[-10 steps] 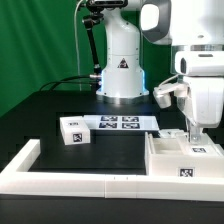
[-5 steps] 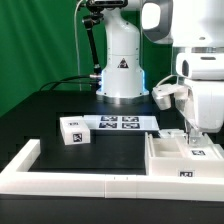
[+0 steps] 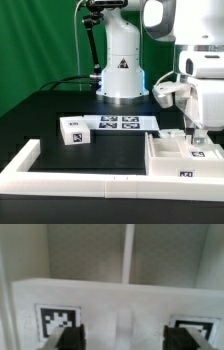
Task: Assemble cabinet
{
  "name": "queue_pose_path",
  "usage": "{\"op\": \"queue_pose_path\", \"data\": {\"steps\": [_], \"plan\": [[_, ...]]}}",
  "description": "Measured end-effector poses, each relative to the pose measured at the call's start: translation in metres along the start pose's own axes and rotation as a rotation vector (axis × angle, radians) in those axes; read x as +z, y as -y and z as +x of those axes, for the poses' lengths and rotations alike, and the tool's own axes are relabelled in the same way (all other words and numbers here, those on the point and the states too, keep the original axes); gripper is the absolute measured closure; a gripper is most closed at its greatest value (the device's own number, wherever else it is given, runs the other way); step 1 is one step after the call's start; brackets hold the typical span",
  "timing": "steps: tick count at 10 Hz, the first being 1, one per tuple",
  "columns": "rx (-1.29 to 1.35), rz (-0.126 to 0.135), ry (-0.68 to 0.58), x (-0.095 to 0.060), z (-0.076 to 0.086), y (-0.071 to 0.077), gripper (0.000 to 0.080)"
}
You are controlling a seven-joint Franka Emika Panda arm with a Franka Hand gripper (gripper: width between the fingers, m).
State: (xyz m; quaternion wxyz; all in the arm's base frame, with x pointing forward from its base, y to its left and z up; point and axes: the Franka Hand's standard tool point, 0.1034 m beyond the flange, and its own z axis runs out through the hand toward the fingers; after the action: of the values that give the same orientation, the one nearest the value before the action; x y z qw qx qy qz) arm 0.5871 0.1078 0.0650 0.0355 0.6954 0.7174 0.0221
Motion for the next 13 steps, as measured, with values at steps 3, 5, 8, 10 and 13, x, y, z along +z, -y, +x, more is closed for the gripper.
{"op": "queue_pose_path", "data": {"steps": [3, 5, 8, 10, 13], "plan": [[-0.015, -0.005, 0.006, -0.017, 0.009, 0.023, 0.0127], [-0.018, -0.006, 0.016, -0.032, 0.014, 0.051, 0.0006], [-0.073, -0.021, 0.002, -0.039, 0.023, 0.095, 0.0002], [-0.095, 0.002, -0.010, -0.023, 0.021, 0.117, 0.0002], [-0.094, -0.003, -0.010, -0.025, 0.021, 0.114, 0.0002]]}}
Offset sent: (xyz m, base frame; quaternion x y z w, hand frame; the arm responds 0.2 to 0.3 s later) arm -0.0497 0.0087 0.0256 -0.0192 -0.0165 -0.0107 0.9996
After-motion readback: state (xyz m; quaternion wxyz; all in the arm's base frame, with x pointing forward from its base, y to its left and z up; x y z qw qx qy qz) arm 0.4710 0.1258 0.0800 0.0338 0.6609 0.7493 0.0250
